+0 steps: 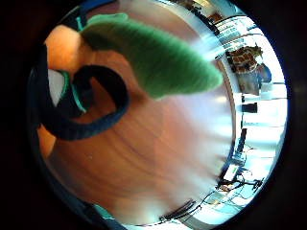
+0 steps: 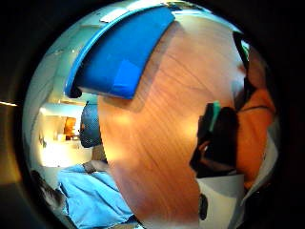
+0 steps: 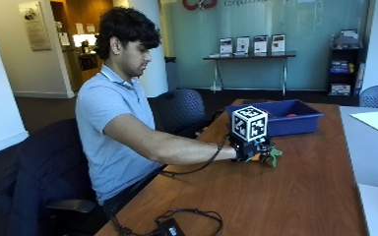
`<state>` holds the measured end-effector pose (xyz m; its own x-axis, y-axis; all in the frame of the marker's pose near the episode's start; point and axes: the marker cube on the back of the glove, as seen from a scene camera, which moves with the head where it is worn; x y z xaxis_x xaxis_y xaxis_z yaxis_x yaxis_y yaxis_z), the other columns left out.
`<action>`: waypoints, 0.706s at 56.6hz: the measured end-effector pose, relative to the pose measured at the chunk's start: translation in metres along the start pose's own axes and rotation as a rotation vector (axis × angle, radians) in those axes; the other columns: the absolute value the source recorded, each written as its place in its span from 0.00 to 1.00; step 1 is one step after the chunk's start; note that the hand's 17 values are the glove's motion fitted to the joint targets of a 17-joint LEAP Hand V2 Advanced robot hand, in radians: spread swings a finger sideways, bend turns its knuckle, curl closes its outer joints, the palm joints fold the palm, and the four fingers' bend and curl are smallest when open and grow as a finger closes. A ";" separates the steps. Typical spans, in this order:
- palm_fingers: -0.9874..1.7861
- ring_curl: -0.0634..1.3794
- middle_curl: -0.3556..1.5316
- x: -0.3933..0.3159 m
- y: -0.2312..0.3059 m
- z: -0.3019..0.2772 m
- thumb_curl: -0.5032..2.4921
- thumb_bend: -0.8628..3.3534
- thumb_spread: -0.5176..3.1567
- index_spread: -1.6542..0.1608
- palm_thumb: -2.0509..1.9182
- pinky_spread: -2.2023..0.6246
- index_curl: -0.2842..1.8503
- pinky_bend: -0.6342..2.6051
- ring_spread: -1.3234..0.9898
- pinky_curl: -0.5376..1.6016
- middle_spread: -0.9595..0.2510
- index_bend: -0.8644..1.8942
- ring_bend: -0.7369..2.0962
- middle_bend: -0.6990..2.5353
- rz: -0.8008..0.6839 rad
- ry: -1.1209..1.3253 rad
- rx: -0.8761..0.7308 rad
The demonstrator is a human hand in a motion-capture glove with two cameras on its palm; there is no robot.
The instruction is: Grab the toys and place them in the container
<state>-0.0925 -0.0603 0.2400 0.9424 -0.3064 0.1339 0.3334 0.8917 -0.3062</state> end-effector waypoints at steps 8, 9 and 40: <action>0.65 0.30 0.49 -0.007 -0.010 -0.027 0.29 0.27 0.59 0.78 0.61 0.69 0.49 0.48 0.50 0.43 0.74 0.59 0.41 0.34 -0.010 -0.042 0.112; 0.64 0.31 0.49 -0.009 -0.012 -0.033 0.29 0.28 0.59 0.79 0.61 0.68 0.49 0.48 0.50 0.43 0.74 0.59 0.42 0.34 -0.009 -0.054 0.127; 0.62 0.40 0.58 -0.135 -0.157 -0.168 0.31 0.31 0.58 0.82 0.60 0.66 0.57 0.51 0.47 0.47 0.71 0.60 0.47 0.37 -0.096 -0.248 0.235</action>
<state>-0.2679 -0.2154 0.1118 0.8624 -0.3282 0.3855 0.3783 0.9238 -0.0598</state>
